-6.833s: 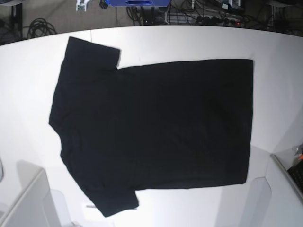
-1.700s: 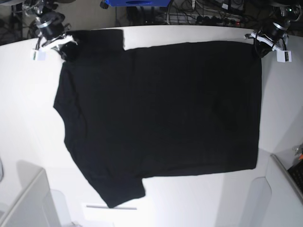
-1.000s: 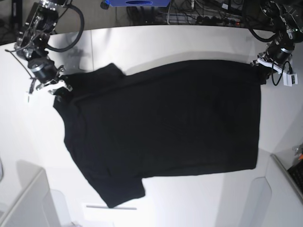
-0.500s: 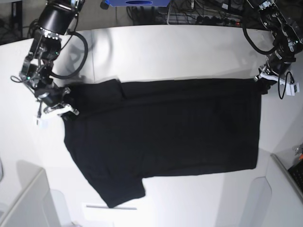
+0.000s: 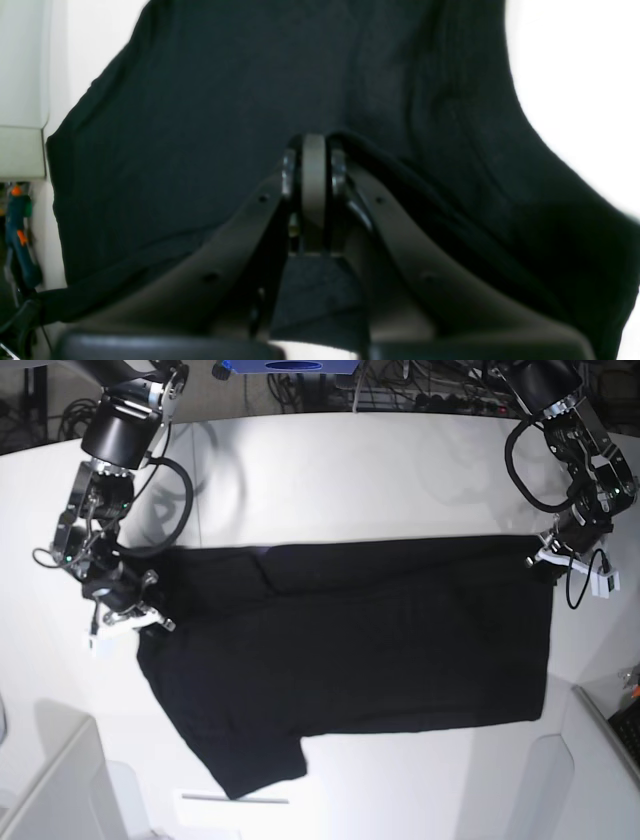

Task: Fold the T-shirt properly
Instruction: 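Lift the shirt with both grippers and drag it toward the robot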

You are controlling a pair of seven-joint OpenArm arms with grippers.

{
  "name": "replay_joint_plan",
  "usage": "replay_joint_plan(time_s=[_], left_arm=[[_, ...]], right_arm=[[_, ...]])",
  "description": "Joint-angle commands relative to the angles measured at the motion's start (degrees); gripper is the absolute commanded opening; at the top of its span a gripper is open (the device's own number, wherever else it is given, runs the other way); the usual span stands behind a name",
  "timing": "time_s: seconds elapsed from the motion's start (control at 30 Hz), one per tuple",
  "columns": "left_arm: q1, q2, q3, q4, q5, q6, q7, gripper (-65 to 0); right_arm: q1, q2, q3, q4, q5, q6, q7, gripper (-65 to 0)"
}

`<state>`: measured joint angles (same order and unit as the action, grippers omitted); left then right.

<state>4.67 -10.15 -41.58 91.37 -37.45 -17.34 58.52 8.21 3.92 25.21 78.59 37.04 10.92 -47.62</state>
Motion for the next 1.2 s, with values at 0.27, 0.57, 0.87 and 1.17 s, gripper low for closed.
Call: replay_joint_plan(time_s=[0.27,0.57,0.87,1.17], left_arm=[[-4.1,-2.4,-0.3,-3.2,-0.7,-0.3,-1.0,-65.0],[-4.3,-3.1,-0.1,-4.4,-0.7,-0.2,-1.2,-65.0],[-6.9,-2.8,-0.3,-4.6,1.5,-0.2,-1.3,-65.0],[-7.9,-2.6,-0.1,-4.6,4.1,-0.2,-1.3,-65.0]], right_arm=[[4.8,0.8,-0.1,-3.6,0.8,0.4,2.6,-65.0],[8.7,0.9,-0.2,-7.1,0.7,0.4,2.6,-65.0],[9.2,1.5,-0.2,-7.7,0.7,0.4,2.8,-65.0],[9.4,1.7,-0.2,-9.0,0.7,0.4,2.8,-65.0]])
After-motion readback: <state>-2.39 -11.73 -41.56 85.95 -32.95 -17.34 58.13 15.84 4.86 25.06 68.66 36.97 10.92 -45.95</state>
